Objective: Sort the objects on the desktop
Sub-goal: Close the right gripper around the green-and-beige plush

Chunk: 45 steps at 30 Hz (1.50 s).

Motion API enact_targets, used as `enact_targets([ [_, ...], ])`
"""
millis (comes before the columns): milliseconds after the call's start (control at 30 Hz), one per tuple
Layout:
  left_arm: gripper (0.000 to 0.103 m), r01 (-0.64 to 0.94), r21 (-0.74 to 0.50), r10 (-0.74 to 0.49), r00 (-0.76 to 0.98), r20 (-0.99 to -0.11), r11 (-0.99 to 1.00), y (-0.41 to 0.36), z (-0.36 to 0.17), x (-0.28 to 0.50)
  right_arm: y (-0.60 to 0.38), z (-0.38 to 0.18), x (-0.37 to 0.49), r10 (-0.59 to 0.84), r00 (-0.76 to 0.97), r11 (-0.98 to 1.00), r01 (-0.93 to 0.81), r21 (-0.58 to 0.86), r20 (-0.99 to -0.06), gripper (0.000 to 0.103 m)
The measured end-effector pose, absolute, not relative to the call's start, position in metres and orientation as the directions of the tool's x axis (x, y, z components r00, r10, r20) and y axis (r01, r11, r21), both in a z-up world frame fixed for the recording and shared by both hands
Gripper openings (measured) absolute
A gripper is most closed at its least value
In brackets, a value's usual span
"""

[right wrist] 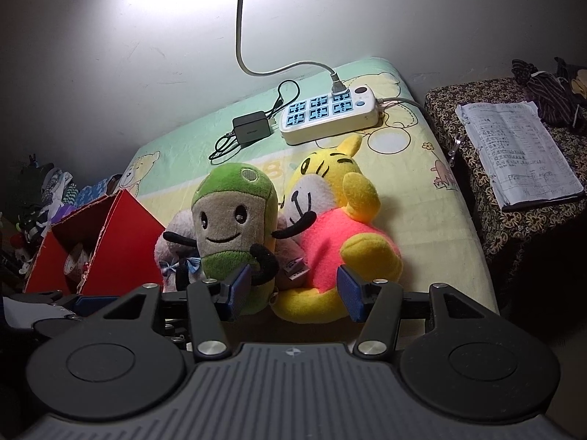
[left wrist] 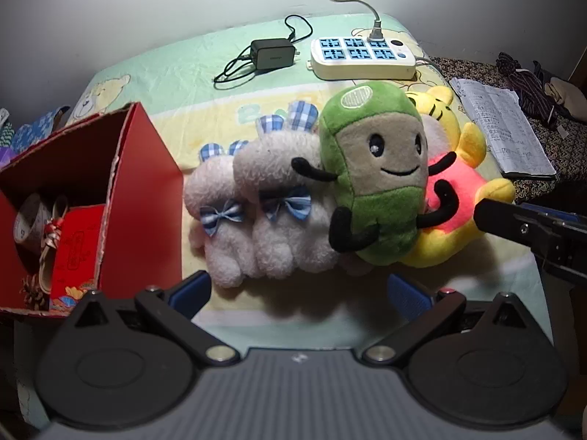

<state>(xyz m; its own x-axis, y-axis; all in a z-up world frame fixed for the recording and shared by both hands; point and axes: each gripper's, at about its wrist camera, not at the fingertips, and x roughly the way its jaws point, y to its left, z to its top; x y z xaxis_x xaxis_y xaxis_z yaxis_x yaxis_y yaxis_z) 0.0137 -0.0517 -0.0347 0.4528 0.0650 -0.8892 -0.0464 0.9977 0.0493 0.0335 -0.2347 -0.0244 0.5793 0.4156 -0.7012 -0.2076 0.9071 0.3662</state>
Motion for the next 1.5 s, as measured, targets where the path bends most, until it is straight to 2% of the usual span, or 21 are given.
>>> enact_targets([
  [200,0.102,-0.022,0.029,0.036,0.473,-0.88,0.999,-0.049,-0.027,0.014,-0.238,-0.022,0.038,0.471,0.571,0.879,-0.244,0.409,-0.672,0.056],
  [333,0.098,-0.012,-0.021,-0.013,0.491,-0.871,1.0,-0.043,-0.021,0.018,-0.243,-0.019,0.047,0.5,0.578,0.862,-0.263,0.434,-0.645,0.057],
  [500,0.098,0.018,-0.118,-0.11,0.521,-0.846,0.993,-0.042,-0.015,0.033,-0.244,-0.018,0.067,0.537,0.566,0.838,-0.277,0.47,-0.626,0.057],
  [600,0.096,0.024,-0.096,-0.094,0.522,-0.847,0.995,-0.048,-0.022,0.044,-0.241,-0.022,0.08,0.575,0.537,0.812,-0.282,0.511,-0.617,0.058],
  [733,0.089,0.041,-0.127,-0.131,0.486,-0.864,0.991,-0.05,-0.035,0.057,-0.229,-0.03,0.091,0.616,0.491,0.784,-0.311,0.537,-0.616,0.058],
  [867,0.091,0.047,-0.138,-0.144,0.475,-0.868,0.989,-0.051,-0.044,0.067,-0.217,-0.039,0.1,0.635,0.446,0.772,-0.33,0.544,-0.63,0.058],
  [1000,0.084,0.063,-0.153,-0.165,0.476,-0.864,0.986,-0.053,-0.045,0.074,-0.216,-0.046,0.106,0.661,0.412,0.75,-0.334,0.571,-0.627,0.058],
  [1067,0.075,0.08,-0.15,-0.17,0.477,-0.862,0.986,-0.057,-0.045,0.076,-0.215,-0.048,0.107,0.667,0.404,0.745,-0.332,0.579,-0.626,0.058],
  [1167,0.067,0.103,-0.155,-0.186,0.475,-0.86,0.983,-0.062,-0.046,0.077,-0.217,-0.051,0.111,0.681,0.391,0.731,-0.328,0.598,-0.618,0.054],
  [1500,0.06,0.157,-0.178,-0.234,0.494,-0.837,0.971,-0.066,-0.04,0.061,-0.224,-0.041,0.096,0.679,0.399,0.733,-0.323,0.599,-0.616,0.051],
])
